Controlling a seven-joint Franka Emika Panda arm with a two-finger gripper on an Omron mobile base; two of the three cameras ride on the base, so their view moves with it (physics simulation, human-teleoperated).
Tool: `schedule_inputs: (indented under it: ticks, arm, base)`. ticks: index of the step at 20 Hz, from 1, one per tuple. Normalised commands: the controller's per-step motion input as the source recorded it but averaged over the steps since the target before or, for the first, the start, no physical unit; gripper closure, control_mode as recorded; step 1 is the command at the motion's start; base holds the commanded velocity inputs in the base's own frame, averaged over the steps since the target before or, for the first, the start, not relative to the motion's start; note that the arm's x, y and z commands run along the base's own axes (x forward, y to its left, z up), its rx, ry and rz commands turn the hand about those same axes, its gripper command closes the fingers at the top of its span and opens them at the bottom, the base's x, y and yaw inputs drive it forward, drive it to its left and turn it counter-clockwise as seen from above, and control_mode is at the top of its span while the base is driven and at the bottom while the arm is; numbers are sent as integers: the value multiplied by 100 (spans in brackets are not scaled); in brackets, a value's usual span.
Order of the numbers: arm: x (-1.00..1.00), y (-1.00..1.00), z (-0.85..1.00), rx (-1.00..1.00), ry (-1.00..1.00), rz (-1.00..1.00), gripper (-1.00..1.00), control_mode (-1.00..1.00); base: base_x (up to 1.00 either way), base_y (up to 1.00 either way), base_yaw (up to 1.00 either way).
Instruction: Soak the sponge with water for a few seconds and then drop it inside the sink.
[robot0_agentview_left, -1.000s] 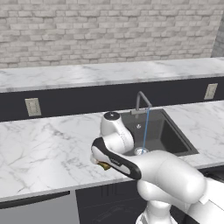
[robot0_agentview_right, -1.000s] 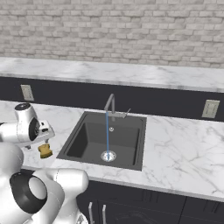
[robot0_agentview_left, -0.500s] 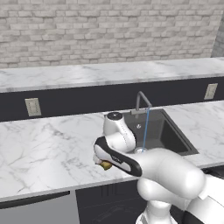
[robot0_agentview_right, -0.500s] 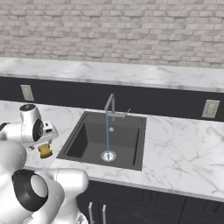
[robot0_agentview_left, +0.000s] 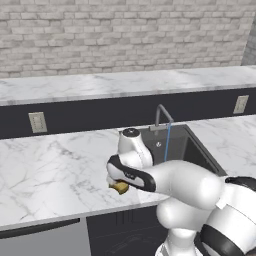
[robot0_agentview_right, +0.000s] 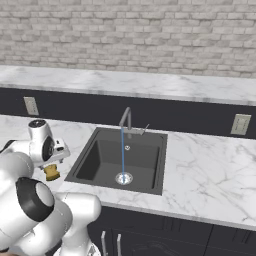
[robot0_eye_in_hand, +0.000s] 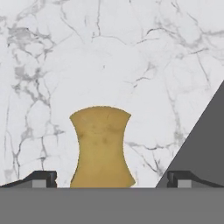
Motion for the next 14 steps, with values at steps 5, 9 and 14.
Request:
schedule_inputs:
  ticks: [5, 9, 14]
  arm:
    - [6, 0, -8, 0, 4, 0, -100, -100]
    - [0, 3, -11, 0, 4, 0, -100, -100]
    - [0, 8, -10, 0, 4, 0, -100, -100]
  base:
    - [0, 0, 0]
    - [0, 0, 0]
    - [0, 0, 0]
